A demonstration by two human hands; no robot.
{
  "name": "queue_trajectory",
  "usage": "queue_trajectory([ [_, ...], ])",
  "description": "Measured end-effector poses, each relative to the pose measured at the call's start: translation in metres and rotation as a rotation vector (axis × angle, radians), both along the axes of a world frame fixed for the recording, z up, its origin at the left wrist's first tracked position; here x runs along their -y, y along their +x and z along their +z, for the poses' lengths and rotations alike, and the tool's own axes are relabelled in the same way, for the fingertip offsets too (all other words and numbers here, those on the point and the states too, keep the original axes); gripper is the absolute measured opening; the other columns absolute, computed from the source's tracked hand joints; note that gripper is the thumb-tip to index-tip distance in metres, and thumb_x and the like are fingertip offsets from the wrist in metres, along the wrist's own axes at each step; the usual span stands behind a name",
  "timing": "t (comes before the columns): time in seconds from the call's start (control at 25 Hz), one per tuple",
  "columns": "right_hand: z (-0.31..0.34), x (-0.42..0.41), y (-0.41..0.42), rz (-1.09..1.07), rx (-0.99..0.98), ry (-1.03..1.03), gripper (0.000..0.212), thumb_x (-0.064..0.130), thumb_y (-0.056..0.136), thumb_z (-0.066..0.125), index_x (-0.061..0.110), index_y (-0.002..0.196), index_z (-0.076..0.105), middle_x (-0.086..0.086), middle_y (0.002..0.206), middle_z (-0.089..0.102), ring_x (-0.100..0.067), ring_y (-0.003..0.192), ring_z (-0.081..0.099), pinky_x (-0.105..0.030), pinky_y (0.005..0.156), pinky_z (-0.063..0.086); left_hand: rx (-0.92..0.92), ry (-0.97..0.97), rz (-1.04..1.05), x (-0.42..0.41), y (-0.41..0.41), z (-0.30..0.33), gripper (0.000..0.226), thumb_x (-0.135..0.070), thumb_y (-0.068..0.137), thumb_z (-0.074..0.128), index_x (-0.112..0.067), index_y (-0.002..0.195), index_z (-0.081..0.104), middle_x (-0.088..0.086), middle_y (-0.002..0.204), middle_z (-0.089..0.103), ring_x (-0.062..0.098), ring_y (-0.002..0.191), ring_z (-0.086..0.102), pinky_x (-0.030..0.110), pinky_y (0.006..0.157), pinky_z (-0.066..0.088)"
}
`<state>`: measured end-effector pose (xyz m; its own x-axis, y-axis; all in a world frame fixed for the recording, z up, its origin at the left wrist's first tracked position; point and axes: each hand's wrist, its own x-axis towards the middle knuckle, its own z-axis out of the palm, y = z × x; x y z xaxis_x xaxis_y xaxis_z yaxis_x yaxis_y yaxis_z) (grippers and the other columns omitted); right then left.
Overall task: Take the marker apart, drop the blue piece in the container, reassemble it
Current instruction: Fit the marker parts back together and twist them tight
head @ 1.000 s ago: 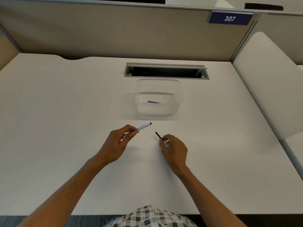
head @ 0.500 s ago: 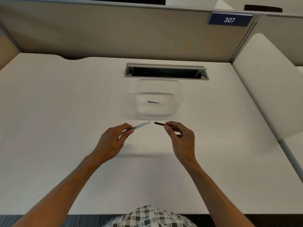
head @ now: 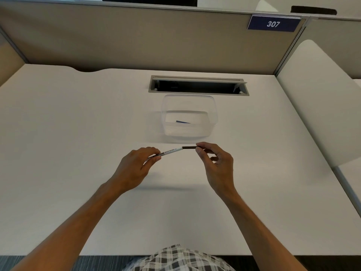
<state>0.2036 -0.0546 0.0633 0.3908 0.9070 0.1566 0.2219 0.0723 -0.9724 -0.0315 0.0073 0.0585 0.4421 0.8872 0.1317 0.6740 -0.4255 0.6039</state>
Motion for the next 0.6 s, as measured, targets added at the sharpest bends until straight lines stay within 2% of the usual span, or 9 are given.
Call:
queue_trajectory([
  [0.16, 0.000, 0.000, 0.002, 0.014, 0.030, 0.004, 0.009, 0.020, 0.090, 0.070, 0.027, 0.095, 0.074, 0.018, 0.091, 0.073, -0.006, 0.087, 0.066, -0.013, 0.062, 0.041, -0.027, 0.018, -0.007, 0.000, 0.001, 0.003, 0.018, -0.035, 0.096, 0.048, -0.029, 0.105, 0.062, -0.009, 0.097, 0.068, 0.016, 0.079, 0.056, 0.030, 0.072, 0.044],
  [0.36, 0.000, 0.000, 0.005, 0.045, 0.168, 0.027, 0.009, 0.020, 0.090, 0.069, 0.026, 0.095, 0.074, 0.018, 0.093, 0.072, -0.009, 0.085, 0.066, -0.028, 0.063, 0.044, -0.108, 0.079, -0.083, -0.002, 0.001, 0.013, 0.017, -0.032, 0.097, 0.046, -0.025, 0.101, 0.061, -0.011, 0.096, 0.064, 0.015, 0.085, 0.057, 0.034, 0.074, 0.047],
  [0.48, 0.000, 0.000, 0.004, 0.081, 0.220, 0.038, 0.013, 0.018, 0.091, 0.068, 0.026, 0.098, 0.075, 0.017, 0.096, 0.073, -0.009, 0.085, 0.065, -0.027, 0.062, 0.045, -0.137, 0.119, -0.114, -0.003, 0.004, 0.017, 0.016, -0.030, 0.096, 0.048, -0.022, 0.100, 0.061, -0.009, 0.096, 0.064, 0.016, 0.086, 0.058, 0.035, 0.074, 0.047],
  [0.6, 0.000, 0.000, 0.003, 0.104, 0.187, 0.024, 0.015, 0.017, 0.091, 0.068, 0.026, 0.101, 0.075, 0.017, 0.096, 0.074, -0.008, 0.084, 0.065, -0.024, 0.062, 0.043, -0.108, 0.080, -0.091, -0.003, 0.006, 0.016, 0.017, -0.034, 0.096, 0.048, -0.024, 0.101, 0.061, -0.011, 0.100, 0.065, 0.014, 0.090, 0.058, 0.033, 0.078, 0.047],
])
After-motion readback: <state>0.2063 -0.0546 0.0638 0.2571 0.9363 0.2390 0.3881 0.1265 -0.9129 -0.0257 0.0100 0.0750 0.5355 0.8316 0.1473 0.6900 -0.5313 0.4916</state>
